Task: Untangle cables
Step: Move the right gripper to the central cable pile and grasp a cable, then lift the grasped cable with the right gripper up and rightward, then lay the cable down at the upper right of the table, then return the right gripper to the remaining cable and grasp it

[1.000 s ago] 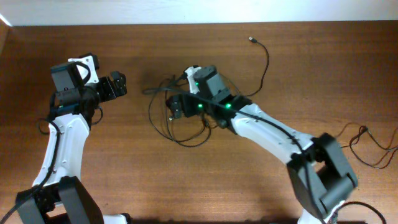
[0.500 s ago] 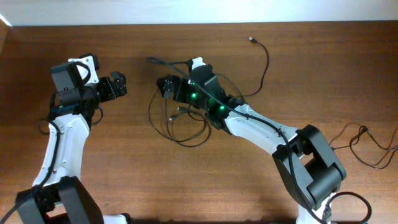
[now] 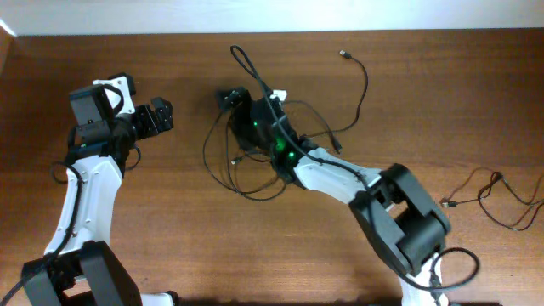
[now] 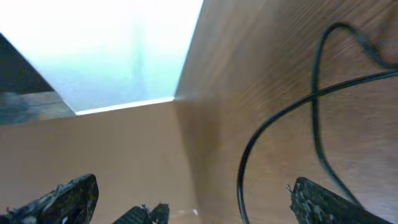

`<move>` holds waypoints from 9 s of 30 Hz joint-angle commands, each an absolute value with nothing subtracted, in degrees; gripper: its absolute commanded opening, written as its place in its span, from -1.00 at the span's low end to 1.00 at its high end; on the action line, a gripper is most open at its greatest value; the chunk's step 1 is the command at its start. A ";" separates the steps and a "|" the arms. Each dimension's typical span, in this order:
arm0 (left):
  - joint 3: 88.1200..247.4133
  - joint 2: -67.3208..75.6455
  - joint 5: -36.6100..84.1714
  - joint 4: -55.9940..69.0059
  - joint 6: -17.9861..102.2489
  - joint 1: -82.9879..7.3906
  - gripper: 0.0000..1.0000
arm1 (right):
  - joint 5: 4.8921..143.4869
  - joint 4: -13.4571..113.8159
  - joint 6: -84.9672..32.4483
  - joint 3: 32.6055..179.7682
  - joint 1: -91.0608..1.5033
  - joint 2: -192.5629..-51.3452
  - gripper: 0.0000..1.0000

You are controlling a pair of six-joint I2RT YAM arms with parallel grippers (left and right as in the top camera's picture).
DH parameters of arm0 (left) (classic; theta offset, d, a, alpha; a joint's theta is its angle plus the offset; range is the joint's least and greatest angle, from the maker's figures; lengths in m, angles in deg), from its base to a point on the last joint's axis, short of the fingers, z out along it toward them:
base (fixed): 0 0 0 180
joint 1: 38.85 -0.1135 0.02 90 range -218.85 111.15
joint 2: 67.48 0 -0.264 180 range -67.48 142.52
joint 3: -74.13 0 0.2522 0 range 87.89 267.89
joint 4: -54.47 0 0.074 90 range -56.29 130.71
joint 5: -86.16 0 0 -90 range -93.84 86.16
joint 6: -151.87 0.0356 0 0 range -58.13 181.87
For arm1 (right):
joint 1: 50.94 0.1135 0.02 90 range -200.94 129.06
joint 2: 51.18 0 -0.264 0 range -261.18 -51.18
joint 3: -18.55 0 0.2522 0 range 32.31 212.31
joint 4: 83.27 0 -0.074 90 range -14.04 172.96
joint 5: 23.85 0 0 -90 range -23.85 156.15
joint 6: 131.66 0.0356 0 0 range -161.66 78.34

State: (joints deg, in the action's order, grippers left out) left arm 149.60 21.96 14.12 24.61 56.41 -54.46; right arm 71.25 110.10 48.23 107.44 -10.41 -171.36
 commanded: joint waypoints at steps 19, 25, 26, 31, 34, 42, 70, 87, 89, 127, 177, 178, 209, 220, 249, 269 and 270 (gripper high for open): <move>149.76 20.87 14.12 24.68 56.09 -54.77 0.98 | 60.87 111.91 52.25 107.92 -8.05 -175.43 0.64; 149.76 20.87 14.12 24.68 56.09 -54.77 0.99 | 60.89 112.61 52.27 109.17 -5.91 -178.14 0.50; 149.76 20.87 14.12 24.68 56.09 -54.77 0.99 | 60.89 112.77 52.27 109.32 -5.60 -178.57 0.44; 149.76 20.87 14.12 24.68 56.09 -54.77 0.98 | 59.58 113.42 52.25 109.43 -5.47 -178.99 0.15; 149.76 20.87 14.12 24.68 56.11 -54.77 0.98 | 59.40 113.44 52.01 109.43 -5.47 -179.01 -0.26; 149.76 20.87 14.12 24.68 56.09 -54.77 0.98 | 58.79 113.49 52.01 109.50 -5.45 -179.01 -0.51; 149.76 20.87 14.12 24.68 56.09 -54.77 0.98 | 83.95 110.28 3.97 127.05 -12.73 -164.13 -0.92; 149.76 20.87 14.12 24.68 56.09 -54.77 0.99 | 80.95 68.68 -13.93 176.84 -12.83 -161.13 -0.92; 149.76 20.87 14.12 24.68 56.09 -54.77 0.98 | 77.00 63.13 -18.02 180.36 -12.92 -161.13 -0.92; 149.76 20.87 14.12 24.68 56.09 -54.77 0.99 | 55.99 35.57 -14.41 180.95 -43.74 -161.26 -0.92; 149.76 20.87 14.12 24.68 56.09 -54.77 0.98 | 63.69 34.48 -3.33 152.86 -67.32 -158.95 -0.92; 149.76 20.87 14.12 24.68 56.09 -54.77 0.98 | 63.75 34.48 -3.31 151.64 -68.90 -159.34 -0.92; 149.76 20.87 14.12 24.68 56.09 -54.77 0.99 | 55.34 43.39 -3.33 145.47 -98.23 -182.07 -0.92; 149.76 20.87 14.12 24.68 56.09 -54.77 0.98 | 62.88 41.82 -9.60 145.47 -98.23 -182.05 0.61; 149.76 20.87 14.12 24.68 56.11 -54.77 0.99 | 79.62 34.72 -26.98 145.34 -27.68 -173.37 0.98; 149.76 20.87 14.12 24.68 56.09 -54.77 0.98 | 77.48 54.50 -9.65 145.34 -11.46 -190.49 0.83; 149.76 20.87 14.12 24.68 56.09 -54.77 0.98 | 77.48 54.76 -9.65 145.34 -11.33 -190.62 0.83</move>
State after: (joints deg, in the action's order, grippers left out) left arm 149.60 21.96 14.12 24.61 56.39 -54.46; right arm 76.78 53.86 -10.11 145.47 -12.18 -189.77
